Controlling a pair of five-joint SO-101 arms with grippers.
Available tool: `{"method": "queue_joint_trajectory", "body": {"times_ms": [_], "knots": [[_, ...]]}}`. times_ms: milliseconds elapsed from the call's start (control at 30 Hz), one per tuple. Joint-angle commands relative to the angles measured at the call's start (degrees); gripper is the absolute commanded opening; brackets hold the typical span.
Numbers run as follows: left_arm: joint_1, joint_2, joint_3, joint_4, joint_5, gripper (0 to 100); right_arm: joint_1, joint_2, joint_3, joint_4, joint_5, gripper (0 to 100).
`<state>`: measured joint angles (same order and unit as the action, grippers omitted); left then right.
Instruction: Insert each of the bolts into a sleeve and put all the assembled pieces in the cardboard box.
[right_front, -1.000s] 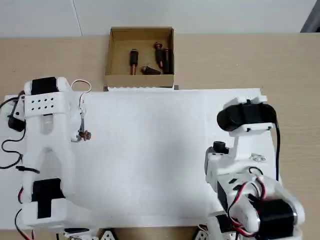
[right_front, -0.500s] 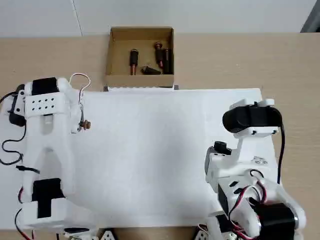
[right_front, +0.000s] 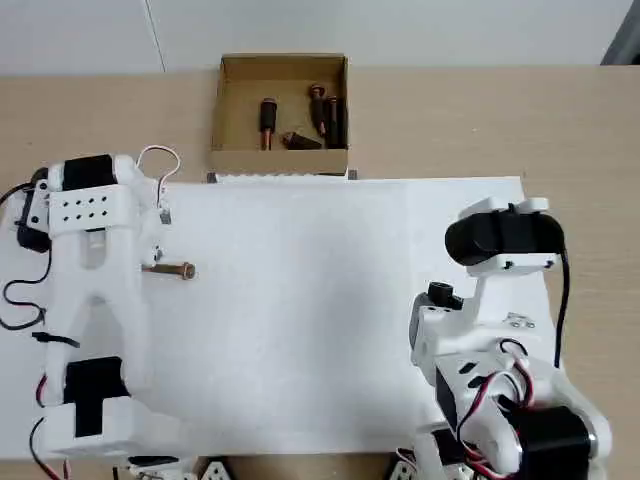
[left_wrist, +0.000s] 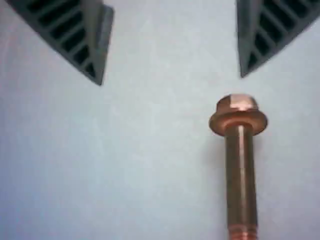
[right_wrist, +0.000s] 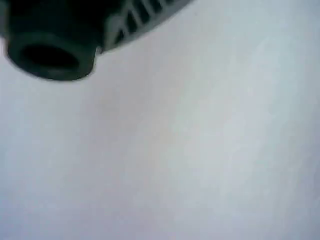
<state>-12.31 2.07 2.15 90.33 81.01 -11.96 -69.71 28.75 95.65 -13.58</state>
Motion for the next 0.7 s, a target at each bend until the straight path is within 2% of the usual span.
{"method": "queue_joint_trajectory", "body": {"times_ms": [0,67,333,467,667], "knots": [[-0.44,-1.49,-0.4,-0.53,-5.1,17,0.48,0.31,-0.53,-0.84,-0.44,0.2],[-0.44,-1.58,-0.4,-0.62,-15.03,17,0.48,0.31,-0.53,-0.84,-0.35,0.2],[-0.88,-1.14,-0.57,-0.88,-69.98,17,0.48,0.48,-0.53,-0.84,-0.35,0.2],[-2.55,-1.23,-0.48,-0.62,-93.54,17,0.48,0.48,-0.26,-0.75,-0.26,0.2],[-5.36,-1.14,-0.31,-0.7,-123.43,17,0.57,0.84,-0.26,-0.75,0.09,0.2]]}}
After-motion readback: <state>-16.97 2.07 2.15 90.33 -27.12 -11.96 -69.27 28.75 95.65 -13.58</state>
